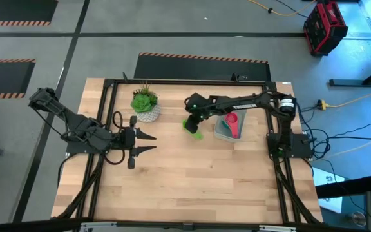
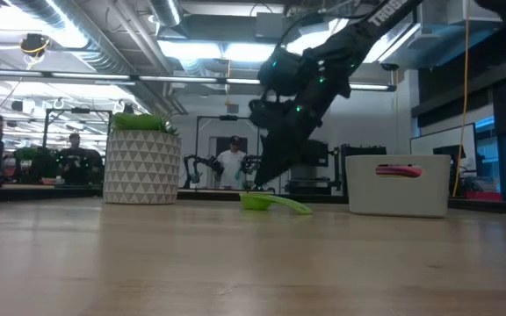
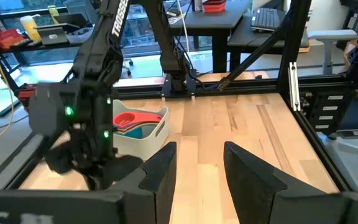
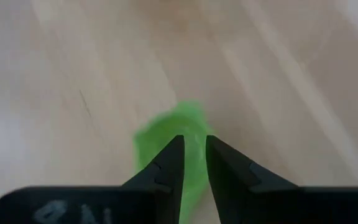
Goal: Nest measuring cups in basket
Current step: Stack the green measuring cup on top of the red measuring cup in the gray bin
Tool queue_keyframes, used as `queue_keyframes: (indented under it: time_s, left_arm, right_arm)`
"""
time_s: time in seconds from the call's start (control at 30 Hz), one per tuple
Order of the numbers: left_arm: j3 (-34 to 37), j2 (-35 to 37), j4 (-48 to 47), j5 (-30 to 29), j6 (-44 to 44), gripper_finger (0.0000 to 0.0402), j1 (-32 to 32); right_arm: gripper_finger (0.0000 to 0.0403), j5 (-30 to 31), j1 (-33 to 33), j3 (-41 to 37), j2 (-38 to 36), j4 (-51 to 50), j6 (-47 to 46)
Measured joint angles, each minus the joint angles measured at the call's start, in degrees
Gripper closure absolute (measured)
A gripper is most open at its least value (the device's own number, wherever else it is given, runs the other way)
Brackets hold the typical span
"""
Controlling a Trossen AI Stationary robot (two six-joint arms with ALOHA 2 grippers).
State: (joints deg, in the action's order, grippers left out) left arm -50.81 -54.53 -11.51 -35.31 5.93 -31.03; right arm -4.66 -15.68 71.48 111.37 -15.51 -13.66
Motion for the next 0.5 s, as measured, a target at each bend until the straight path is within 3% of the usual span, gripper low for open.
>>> queue_keyframes:
  time_s: [0.5]
  left_arm:
    - [0.0, 0.0, 0.0, 0.0, 0.0, 0.0275, 0.0]
  right_arm:
    - [0.0331, 2.0, 0.0, 2.0, 3.5, -1.6, 0.9]
